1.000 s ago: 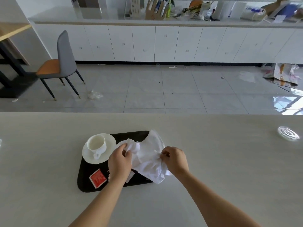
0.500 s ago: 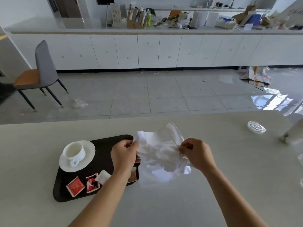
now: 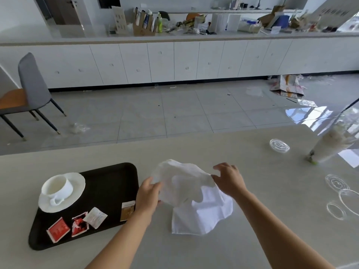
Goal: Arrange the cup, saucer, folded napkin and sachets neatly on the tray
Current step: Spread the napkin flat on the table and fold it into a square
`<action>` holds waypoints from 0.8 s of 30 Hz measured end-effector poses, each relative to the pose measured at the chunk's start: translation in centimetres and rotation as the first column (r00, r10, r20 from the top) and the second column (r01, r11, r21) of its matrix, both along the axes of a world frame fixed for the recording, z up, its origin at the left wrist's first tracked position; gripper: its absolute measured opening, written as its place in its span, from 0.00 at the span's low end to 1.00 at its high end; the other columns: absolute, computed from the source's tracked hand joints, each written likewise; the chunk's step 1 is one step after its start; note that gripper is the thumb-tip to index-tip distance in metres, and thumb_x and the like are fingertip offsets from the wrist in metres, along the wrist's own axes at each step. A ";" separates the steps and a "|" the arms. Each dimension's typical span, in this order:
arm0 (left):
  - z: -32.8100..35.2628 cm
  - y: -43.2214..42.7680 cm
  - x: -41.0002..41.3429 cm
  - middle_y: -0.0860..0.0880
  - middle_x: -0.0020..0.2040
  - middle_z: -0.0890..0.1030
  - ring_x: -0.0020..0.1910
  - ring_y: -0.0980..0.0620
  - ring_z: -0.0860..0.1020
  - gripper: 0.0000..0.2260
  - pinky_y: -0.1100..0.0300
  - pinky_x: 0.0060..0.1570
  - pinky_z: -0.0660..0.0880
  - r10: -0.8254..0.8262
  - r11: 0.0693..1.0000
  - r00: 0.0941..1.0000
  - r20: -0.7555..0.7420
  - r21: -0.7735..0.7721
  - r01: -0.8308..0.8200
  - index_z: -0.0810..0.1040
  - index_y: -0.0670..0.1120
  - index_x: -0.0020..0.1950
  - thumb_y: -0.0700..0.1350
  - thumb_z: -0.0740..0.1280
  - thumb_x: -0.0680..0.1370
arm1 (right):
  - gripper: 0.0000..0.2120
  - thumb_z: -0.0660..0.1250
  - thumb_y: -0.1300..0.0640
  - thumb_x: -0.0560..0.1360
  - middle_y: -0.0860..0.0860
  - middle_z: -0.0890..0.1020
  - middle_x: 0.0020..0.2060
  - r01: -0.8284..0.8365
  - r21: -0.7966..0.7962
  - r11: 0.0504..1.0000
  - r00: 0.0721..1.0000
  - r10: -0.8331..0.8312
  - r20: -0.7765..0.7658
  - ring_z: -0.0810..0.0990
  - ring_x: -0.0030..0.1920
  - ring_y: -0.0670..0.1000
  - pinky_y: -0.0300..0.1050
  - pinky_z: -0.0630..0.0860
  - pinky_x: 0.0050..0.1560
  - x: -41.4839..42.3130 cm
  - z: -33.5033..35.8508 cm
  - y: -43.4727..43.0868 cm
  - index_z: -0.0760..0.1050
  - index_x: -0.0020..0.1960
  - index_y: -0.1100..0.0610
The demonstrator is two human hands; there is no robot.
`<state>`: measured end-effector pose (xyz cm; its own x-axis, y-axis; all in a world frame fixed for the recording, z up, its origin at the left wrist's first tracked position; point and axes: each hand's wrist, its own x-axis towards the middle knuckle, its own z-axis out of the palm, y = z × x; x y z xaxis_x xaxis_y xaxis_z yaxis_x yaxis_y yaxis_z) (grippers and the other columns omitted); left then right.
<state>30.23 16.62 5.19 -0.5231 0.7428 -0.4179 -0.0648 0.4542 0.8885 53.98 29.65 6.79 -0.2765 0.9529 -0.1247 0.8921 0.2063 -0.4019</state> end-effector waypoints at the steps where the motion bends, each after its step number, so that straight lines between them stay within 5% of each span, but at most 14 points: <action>1: -0.9 -0.6 0.1 0.49 0.54 0.80 0.52 0.48 0.79 0.19 0.45 0.53 0.78 -0.033 0.999 0.994 -0.102 -0.039 0.030 0.72 0.50 0.66 0.51 0.65 0.76 | 0.10 0.67 0.54 0.78 0.51 0.80 0.61 0.020 0.048 0.999 0.996 -0.016 -0.085 0.75 0.61 0.59 0.47 0.70 0.61 0.4 -0.8 -0.6 0.82 0.57 0.52; 5: -4.7 -3.3 2.2 0.46 0.62 0.77 0.60 0.48 0.75 0.22 0.54 0.55 0.71 -0.173 0.978 0.921 -0.350 -0.168 0.120 0.70 0.48 0.69 0.49 0.66 0.76 | 0.07 0.64 0.57 0.78 0.43 0.80 0.50 0.403 0.165 0.900 0.823 -0.278 -0.496 0.77 0.54 0.54 0.45 0.69 0.47 2.1 -3.6 -5.0 0.79 0.48 0.47; 8: -6.5 -4.9 4.1 0.49 0.63 0.75 0.64 0.49 0.73 0.19 0.57 0.60 0.70 -0.356 0.934 0.767 -0.534 -0.191 0.301 0.73 0.50 0.67 0.51 0.66 0.77 | 0.12 0.62 0.47 0.79 0.42 0.76 0.61 0.278 0.075 0.957 0.895 -0.230 -0.383 0.74 0.63 0.52 0.47 0.72 0.53 2.6 -6.8 -7.9 0.75 0.61 0.48; 10: -7.1 -5.8 4.8 0.52 0.69 0.72 0.69 0.49 0.69 0.20 0.56 0.61 0.71 -0.517 0.828 0.485 -0.706 -0.269 0.492 0.72 0.54 0.68 0.54 0.65 0.76 | 0.27 0.58 0.42 0.80 0.45 0.63 0.76 0.120 -0.087 0.989 0.968 -0.136 -0.211 0.62 0.75 0.50 0.48 0.66 0.70 3.1 -8.8 -8.8 0.62 0.76 0.50; 12: -7.3 -6.7 5.4 0.55 0.71 0.72 0.70 0.49 0.71 0.24 0.53 0.55 0.76 -0.601 0.688 0.154 -0.784 -0.409 0.600 0.74 0.56 0.66 0.58 0.68 0.71 | 0.33 0.52 0.37 0.80 0.43 0.47 0.80 0.002 -0.172 0.985 0.998 -0.012 -0.056 0.47 0.79 0.48 0.48 0.51 0.78 3.7 -10.2 -9.1 0.46 0.80 0.48; 14: -7.3 -7.5 5.8 0.53 0.67 0.77 0.64 0.48 0.77 0.26 0.51 0.49 0.79 -0.603 0.648 0.015 -0.798 -0.478 0.593 0.79 0.56 0.61 0.60 0.72 0.64 | 0.35 0.47 0.32 0.79 0.41 0.40 0.78 -0.075 -0.159 0.984 0.992 0.090 0.087 0.40 0.79 0.47 0.48 0.43 0.78 4.2 -10.7 -9.3 0.40 0.79 0.44; 16: -7.4 -8.3 5.4 0.51 0.63 0.80 0.60 0.46 0.80 0.23 0.47 0.49 0.79 -0.592 0.653 -0.025 -0.805 -0.498 0.571 0.81 0.54 0.58 0.59 0.71 0.65 | 0.36 0.45 0.30 0.77 0.42 0.42 0.79 -0.093 -0.119 0.989 0.969 0.117 0.217 0.43 0.79 0.48 0.50 0.45 0.78 4.7 -10.5 -9.6 0.41 0.80 0.45; 18: -7.7 -9.1 4.4 0.48 0.58 0.82 0.57 0.45 0.81 0.20 0.45 0.50 0.78 -0.551 0.678 -0.066 -0.832 -0.493 0.544 0.83 0.51 0.54 0.59 0.66 0.67 | 0.38 0.47 0.29 0.75 0.46 0.57 0.79 -0.070 -0.051 0.996 0.942 0.083 0.324 0.58 0.77 0.52 0.51 0.58 0.74 5.4 -9.6 -10.0 0.51 0.79 0.47; 21: -8.0 -10.2 2.7 0.46 0.46 0.84 0.48 0.45 0.82 0.13 0.47 0.49 0.76 -0.480 0.683 -0.111 -0.871 -0.450 0.576 0.83 0.49 0.41 0.57 0.66 0.68 | 0.34 0.54 0.25 0.68 0.45 0.78 0.62 -0.041 -0.044 0.998 0.890 0.057 0.452 0.73 0.63 0.53 0.50 0.69 0.56 6.5 -7.4 -10.7 0.70 0.65 0.46; 24: -7.7 -10.2 1.8 0.49 0.30 0.81 0.29 0.49 0.77 0.16 0.54 0.37 0.73 -0.419 0.717 -0.066 -0.906 -0.374 0.588 0.79 0.48 0.29 0.56 0.65 0.72 | 0.29 0.62 0.26 0.62 0.45 0.82 0.50 -0.001 -0.146 0.989 0.895 0.066 0.441 0.75 0.58 0.53 0.47 0.71 0.46 7.1 -5.0 -10.4 0.74 0.53 0.46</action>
